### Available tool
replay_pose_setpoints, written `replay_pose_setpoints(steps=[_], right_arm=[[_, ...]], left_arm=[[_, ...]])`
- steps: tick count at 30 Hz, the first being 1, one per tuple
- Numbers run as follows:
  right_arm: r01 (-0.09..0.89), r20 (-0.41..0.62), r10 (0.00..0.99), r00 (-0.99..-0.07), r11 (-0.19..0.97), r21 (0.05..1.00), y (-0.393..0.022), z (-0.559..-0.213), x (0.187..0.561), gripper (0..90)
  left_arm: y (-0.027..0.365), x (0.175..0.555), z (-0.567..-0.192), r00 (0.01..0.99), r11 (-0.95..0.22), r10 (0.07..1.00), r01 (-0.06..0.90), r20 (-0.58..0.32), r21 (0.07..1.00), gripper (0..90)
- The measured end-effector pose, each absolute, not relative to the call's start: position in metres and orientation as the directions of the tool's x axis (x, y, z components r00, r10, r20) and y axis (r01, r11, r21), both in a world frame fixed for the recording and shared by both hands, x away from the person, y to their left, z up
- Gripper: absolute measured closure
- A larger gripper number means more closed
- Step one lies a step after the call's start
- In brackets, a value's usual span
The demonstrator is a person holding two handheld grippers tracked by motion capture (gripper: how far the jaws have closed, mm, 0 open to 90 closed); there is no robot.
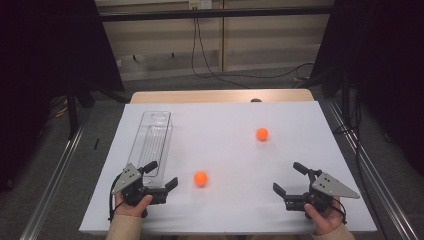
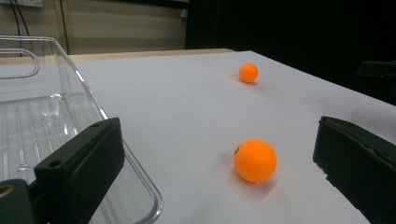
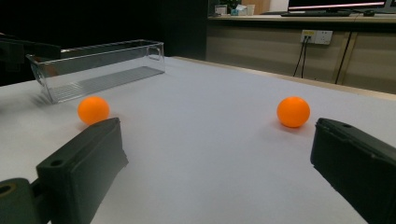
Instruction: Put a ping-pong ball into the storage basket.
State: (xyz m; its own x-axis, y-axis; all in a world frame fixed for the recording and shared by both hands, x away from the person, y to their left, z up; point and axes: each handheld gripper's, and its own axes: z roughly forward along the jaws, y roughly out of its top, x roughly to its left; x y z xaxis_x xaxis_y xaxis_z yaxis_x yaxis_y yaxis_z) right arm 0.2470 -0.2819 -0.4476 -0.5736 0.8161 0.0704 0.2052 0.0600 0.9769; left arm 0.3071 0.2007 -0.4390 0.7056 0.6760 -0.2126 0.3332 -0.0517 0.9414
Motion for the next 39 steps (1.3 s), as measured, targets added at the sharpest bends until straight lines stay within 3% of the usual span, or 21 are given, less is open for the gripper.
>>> replay_pose_setpoints(steps=[39], right_arm=[[0.207, 0.073, 0.812, -0.580, 0.060, 0.977, -0.281, -0.448, 0.247, 2.1]], left_arm=[[0.183, 0.311, -0.436, 0.719, -0.066, 0.666, 0.325, -0.202, 0.943, 2.1]])
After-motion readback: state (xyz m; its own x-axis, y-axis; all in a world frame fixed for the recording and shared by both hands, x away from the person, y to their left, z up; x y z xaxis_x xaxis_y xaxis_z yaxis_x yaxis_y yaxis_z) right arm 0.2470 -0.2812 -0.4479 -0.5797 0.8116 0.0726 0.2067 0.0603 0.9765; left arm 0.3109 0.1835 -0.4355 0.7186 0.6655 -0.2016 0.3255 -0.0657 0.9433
